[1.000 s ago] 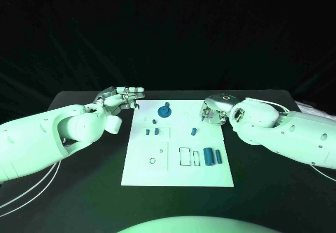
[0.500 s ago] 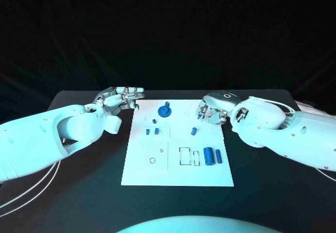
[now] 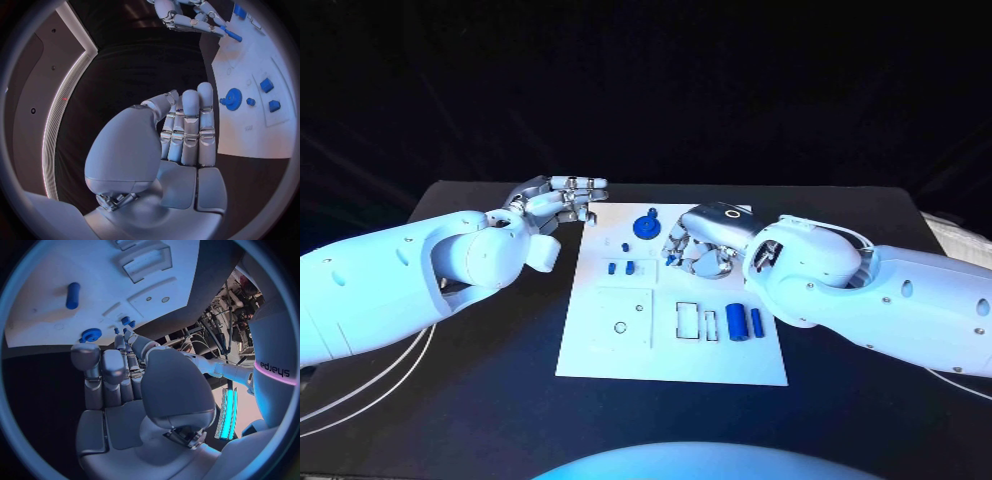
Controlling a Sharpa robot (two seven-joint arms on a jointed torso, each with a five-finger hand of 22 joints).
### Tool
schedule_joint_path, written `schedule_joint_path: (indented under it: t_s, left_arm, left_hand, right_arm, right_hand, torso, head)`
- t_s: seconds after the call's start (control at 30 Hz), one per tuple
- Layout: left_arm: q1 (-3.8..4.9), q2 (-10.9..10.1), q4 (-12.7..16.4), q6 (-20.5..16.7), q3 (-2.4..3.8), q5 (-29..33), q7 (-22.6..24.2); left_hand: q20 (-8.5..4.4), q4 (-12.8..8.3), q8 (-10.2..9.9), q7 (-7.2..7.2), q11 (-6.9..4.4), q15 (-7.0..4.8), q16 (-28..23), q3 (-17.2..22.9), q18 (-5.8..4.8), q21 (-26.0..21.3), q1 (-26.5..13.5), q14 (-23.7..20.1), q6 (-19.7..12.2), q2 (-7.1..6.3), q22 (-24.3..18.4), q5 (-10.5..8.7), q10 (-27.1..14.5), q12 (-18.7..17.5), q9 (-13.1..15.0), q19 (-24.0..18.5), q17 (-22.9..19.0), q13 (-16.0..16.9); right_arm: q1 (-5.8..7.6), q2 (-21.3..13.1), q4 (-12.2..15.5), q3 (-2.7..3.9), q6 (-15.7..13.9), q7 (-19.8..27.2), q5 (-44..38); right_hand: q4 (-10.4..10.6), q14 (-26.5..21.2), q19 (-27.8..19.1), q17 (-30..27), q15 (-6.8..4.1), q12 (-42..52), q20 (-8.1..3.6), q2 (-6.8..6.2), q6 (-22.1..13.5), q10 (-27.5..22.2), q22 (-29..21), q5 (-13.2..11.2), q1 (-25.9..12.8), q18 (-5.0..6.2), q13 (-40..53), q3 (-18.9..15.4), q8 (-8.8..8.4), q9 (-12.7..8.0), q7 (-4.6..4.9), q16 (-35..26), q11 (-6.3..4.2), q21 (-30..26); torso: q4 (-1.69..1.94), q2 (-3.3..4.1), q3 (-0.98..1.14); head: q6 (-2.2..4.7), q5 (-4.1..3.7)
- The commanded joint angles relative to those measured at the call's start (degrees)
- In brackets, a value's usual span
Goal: Assemble the parts on the task board
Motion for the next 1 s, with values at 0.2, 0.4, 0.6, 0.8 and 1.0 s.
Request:
schedule_joint_path:
  t_s: [0.2, 0.4, 0.6, 0.8, 1.0]
  left_arm:
    - [-0.01, 0.25, 0.5, 0.66, 0.04, -0.21, 0.35]
    - [-0.01, 0.37, 0.64, 0.71, 0.04, -0.21, 0.33]
    - [-0.01, 0.53, 0.75, 0.83, 0.04, -0.21, 0.28]
    - [-0.01, 0.6, 0.76, 1.06, 0.04, -0.21, 0.06]
    - [-0.01, 0.68, 0.76, 1.11, 0.04, -0.21, 0.02]
  left_hand:
    - [-0.01, -0.27, -0.04, 0.22, 0.19, 0.01, -0.3, -0.04, 0.63, -0.28, 0.13, -0.35, -0.14, 0.37, -0.07, 0.36, -0.38, 0.32, -0.06, -0.34, -0.05, 0.03]
    - [0.01, -0.27, -0.03, 0.24, 0.21, 0.04, -0.31, -0.08, 0.62, -0.3, 0.05, -0.36, -0.16, 0.37, -0.07, 0.35, -0.41, 0.35, -0.06, -0.35, -0.07, 0.03]
    - [0.01, -0.27, -0.03, 0.24, 0.21, 0.04, -0.31, -0.08, 0.62, -0.3, 0.05, -0.36, -0.16, 0.37, -0.07, 0.35, -0.41, 0.35, -0.06, -0.35, -0.07, 0.03]
    - [0.01, -0.27, -0.03, 0.24, 0.21, 0.04, -0.31, -0.08, 0.62, -0.3, 0.05, -0.36, -0.16, 0.37, -0.07, 0.35, -0.41, 0.35, -0.06, -0.35, -0.07, 0.03]
    - [0.01, -0.27, -0.03, 0.24, 0.21, 0.04, -0.31, -0.08, 0.62, -0.3, 0.05, -0.36, -0.16, 0.37, -0.07, 0.35, -0.41, 0.35, -0.06, -0.35, -0.07, 0.03]
  right_arm:
    - [-2.57, 3.4, -1.59, -0.38, 2.06, 1.67, -0.46]
    - [-3.78, 5.39, -3.01, -0.68, 2.51, 1.99, -0.63]
    - [-4.78, 7.01, -4.54, -0.8, 2.7, 1.55, -1.12]
    - [-5.15, 7.73, -5.2, -0.85, 3.65, 1.38, -1.3]
    - [-5.26, 8.2, -5.4, -0.91, 4.87, 1.32, -1.4]
  right_hand:
    - [-0.29, 2.47, 0.42, 0.17, -0.41, -0.41, 0.17, 0.21, 0.25, 0.37, 0.22, 0.04, 0.08, -1.01, -0.07, -0.11, 0.13, 0.49, 0.48, 0.56, 0.34, 0.35]
    - [-0.33, 2.48, 0.44, 0.24, -0.4, -0.45, 0.18, 0.24, 0.23, 0.39, 0.29, 0.04, 0.12, -1.02, -0.07, -0.09, 0.12, 0.5, 0.51, 0.65, 0.36, 0.41]
    - [-0.44, 2.46, 0.38, 0.27, -0.36, -0.59, 0.2, 0.32, 0.14, 0.36, 0.25, 0.06, 0.25, -0.99, -0.08, -0.02, 0.05, 0.52, 0.62, 0.71, 0.42, 0.4]
    - [-0.45, 2.46, 0.39, 0.38, -0.32, -0.73, 0.25, 0.33, 0.07, 0.32, 0.38, 0.05, 0.19, -1.02, -0.1, -0.07, -0.01, 0.53, 0.72, 0.85, 0.52, 0.52]
    - [-0.45, 2.45, 0.39, 0.42, -0.28, -0.81, 0.28, 0.27, 0.03, 0.29, 0.46, 0.04, 0.11, -1.03, -0.1, -0.16, -0.04, 0.54, 0.75, 0.91, 0.56, 0.59]
  torso:
    - [-0.02, 0.1, 0.03]
    - [-0.03, 0.11, 0.05]
    - [0.01, 0.1, 0.11]
    - [0.07, 0.21, 0.06]
    - [0.15, 0.23, -0.02]
  head:
    - [-0.46, 1.05]
    - [-0.42, 1.46]
    - [-0.57, 1.67]
    - [-0.62, 2.04]
    - [-1.06, 2.24]
